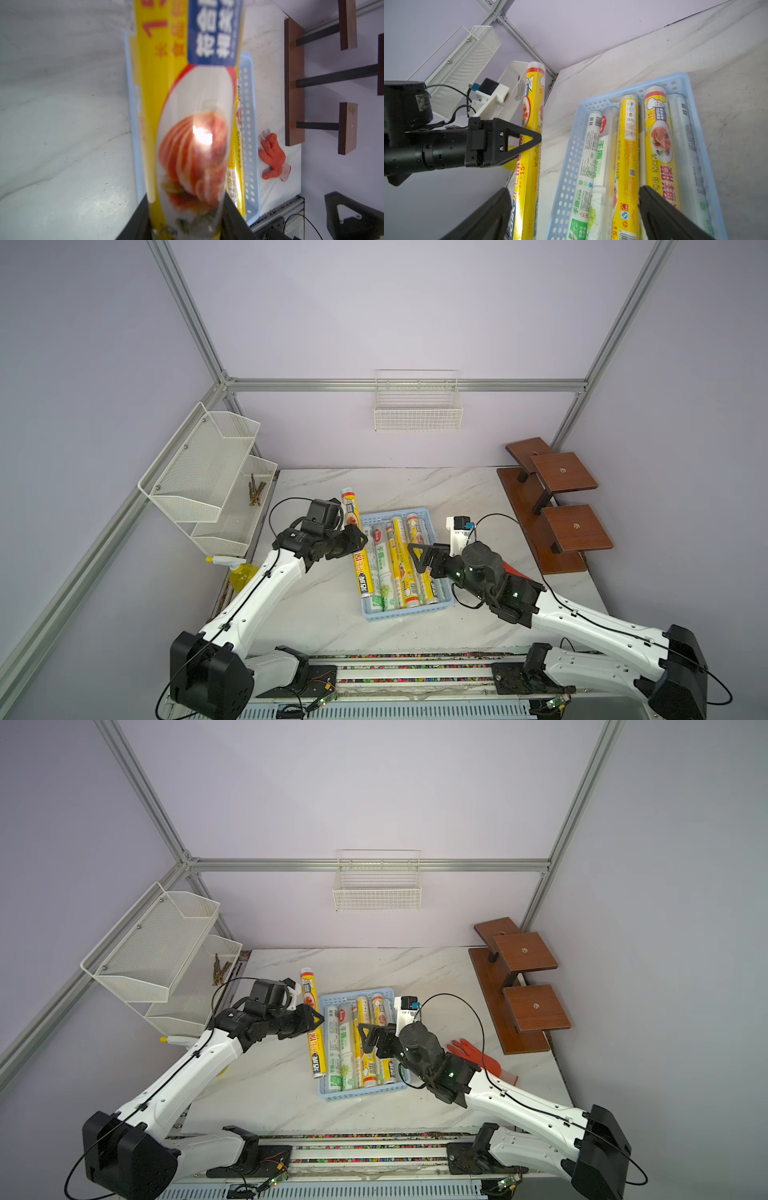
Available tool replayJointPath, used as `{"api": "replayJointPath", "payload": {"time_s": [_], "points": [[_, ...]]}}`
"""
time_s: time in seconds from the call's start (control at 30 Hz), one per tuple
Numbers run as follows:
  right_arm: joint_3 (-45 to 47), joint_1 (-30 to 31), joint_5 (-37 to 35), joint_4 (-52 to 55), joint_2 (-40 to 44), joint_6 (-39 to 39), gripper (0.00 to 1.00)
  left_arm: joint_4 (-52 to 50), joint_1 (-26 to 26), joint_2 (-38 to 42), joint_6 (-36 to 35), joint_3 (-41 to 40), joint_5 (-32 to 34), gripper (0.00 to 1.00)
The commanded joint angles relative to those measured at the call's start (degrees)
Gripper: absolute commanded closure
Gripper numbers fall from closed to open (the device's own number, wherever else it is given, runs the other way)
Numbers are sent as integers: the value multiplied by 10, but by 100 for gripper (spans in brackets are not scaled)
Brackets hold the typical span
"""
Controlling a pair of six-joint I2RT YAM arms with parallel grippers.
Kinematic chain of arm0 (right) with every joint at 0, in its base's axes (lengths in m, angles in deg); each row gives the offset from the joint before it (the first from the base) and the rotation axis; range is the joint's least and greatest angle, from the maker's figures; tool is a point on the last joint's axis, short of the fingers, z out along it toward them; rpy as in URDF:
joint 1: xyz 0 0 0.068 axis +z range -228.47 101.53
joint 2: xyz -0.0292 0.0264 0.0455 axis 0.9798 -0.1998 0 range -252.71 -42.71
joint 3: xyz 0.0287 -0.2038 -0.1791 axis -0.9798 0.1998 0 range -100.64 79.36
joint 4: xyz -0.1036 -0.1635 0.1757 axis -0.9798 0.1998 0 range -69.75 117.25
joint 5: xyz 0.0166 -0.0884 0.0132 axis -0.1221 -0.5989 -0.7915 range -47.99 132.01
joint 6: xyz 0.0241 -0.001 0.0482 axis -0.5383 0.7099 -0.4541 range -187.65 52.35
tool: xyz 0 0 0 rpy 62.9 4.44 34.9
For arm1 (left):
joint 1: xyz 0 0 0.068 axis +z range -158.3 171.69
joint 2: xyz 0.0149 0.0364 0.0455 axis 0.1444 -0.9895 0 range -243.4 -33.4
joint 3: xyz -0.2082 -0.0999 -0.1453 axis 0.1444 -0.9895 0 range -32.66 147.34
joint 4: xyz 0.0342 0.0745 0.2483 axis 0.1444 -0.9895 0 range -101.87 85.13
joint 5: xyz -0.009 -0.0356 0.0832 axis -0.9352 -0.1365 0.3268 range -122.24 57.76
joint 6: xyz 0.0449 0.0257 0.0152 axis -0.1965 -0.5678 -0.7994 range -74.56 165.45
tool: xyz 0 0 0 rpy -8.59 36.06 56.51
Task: Put the plastic wrap into the basket
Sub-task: Pick up the plastic wrap from the center of the board, then place the plastic wrap in the basket.
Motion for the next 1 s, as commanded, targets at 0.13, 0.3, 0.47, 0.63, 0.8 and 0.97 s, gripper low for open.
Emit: {"api": "replayJointPath", "payload": {"time_s": [0.13, 0.3, 0.47, 0.63, 0.8, 0.97], "points": [[51, -49, 19, 25, 49, -29, 1, 56, -48, -65, 34, 26, -34, 70], [68, -66, 25, 32, 64, -32, 0, 66, -60, -98, 50, 22, -29, 70], [76, -73, 40, 25, 62, -39, 0, 88, -75, -133, 68, 17, -27, 70], [84, -75, 55, 13, 52, -46, 0, 101, -87, -165, 77, 20, -23, 69], [86, -75, 62, 13, 46, -47, 0, 100, -90, -182, 74, 24, -19, 68], [88, -76, 61, -1, 42, -47, 1, 101, -90, -196, 73, 28, -28, 67]]}}
